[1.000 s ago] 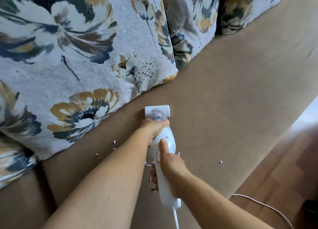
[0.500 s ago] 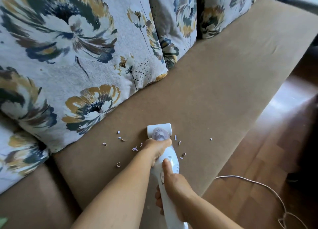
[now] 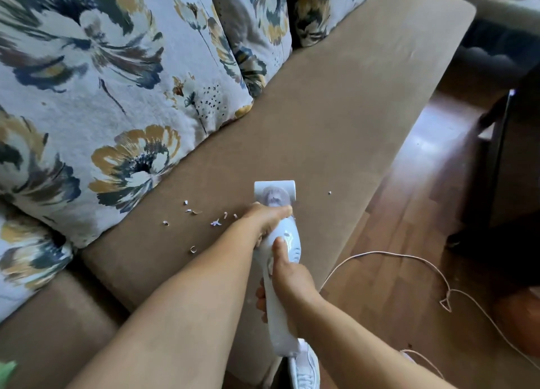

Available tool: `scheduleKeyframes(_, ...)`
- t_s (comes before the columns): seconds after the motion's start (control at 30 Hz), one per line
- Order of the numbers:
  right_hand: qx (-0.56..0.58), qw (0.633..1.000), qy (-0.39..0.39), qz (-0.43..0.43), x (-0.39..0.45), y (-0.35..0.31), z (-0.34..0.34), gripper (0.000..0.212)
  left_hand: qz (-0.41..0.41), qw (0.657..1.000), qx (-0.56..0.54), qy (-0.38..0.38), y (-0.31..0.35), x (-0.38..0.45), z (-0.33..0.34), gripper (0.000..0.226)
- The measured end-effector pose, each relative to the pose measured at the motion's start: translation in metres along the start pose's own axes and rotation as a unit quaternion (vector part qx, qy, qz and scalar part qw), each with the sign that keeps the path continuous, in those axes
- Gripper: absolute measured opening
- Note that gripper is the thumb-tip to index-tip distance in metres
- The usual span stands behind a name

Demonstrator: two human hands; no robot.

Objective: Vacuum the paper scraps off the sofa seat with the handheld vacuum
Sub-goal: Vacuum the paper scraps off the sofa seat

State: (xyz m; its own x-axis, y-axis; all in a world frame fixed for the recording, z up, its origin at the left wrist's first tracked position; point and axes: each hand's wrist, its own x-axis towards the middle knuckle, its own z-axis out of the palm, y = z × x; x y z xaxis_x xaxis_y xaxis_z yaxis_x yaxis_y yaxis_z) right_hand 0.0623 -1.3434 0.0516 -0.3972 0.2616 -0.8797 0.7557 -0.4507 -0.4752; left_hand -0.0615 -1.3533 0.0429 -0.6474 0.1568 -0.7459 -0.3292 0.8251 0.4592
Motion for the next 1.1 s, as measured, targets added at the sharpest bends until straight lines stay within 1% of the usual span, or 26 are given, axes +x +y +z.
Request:
scheduleKeyframes(0.1,0.037,0.999,0.021,-0.007,-0.001,-0.002,-0.009,0.081,0.021,0.999,0.019,-0.03,0.018,-0.001,0.014,0.071)
scheduleKeyframes(0.2,0.074,0.997,0.038,-0.01,0.004,-0.011,-0.024,0.08,0.04,0.997,0.029,-0.058,0.042,0.006,0.034,0.093)
scheduleKeyframes(0.23,0.084,0.995,0.044,-0.008,0.005,-0.015,-0.03,0.08,0.045,0.996,0.034,-0.07,0.049,0.01,0.041,0.097)
scheduleKeyframes(0.27,0.09,0.995,0.049,-0.005,0.006,-0.022,-0.037,0.078,0.05,0.995,0.039,-0.081,0.058,0.015,0.048,0.098)
scheduleKeyframes(0.33,0.078,0.995,0.063,0.001,0.006,-0.035,-0.052,0.068,0.054,0.993,0.039,-0.102,0.073,0.022,0.059,0.092)
scheduleKeyframes(0.4,0.07,0.995,0.067,0.0,0.007,-0.047,-0.066,0.058,0.045,0.992,0.044,-0.113,0.084,0.033,0.07,0.09)
scheduleKeyframes(0.43,0.071,0.995,0.066,-0.001,0.011,-0.051,-0.074,0.056,0.038,0.991,0.05,-0.117,0.09,0.041,0.076,0.091)
scheduleKeyframes(0.5,0.06,0.996,0.069,0.001,0.018,-0.057,-0.079,0.057,0.024,0.991,0.058,-0.117,0.095,0.05,0.082,0.093)
scheduleKeyframes(0.57,0.066,0.996,0.065,0.006,0.03,-0.058,-0.08,0.063,0.017,0.991,0.067,-0.115,0.099,0.058,0.085,0.089)
scheduleKeyframes(0.63,0.086,0.994,0.067,0.021,0.034,-0.058,-0.075,0.065,0.018,0.991,0.071,-0.115,0.097,0.061,0.082,0.086)
scheduleKeyframes(0.73,0.105,0.992,0.052,0.042,0.025,-0.063,-0.062,0.058,0.022,0.989,0.091,-0.111,0.093,0.062,0.073,0.085)
scheduleKeyframes(0.83,0.118,0.99,0.046,0.055,0.014,-0.065,-0.049,0.057,0.021,0.988,0.104,-0.109,0.084,0.064,0.06,0.071)
scheduleKeyframes(0.9,0.116,0.99,0.041,0.061,0.003,-0.061,-0.037,0.055,0.017,0.988,0.111,-0.107,0.071,0.062,0.05,0.069)
scheduleKeyframes(1.0,0.118,0.991,0.028,0.058,-0.012,-0.047,-0.014,0.053,0.008,0.986,0.132,-0.104,0.046,0.05,0.033,0.077)
scheduleKeyframes(1.1,0.126,0.99,0.027,0.06,-0.027,-0.028,0.011,0.059,0.001,0.986,0.125,-0.113,0.014,0.039,0.02,0.096)
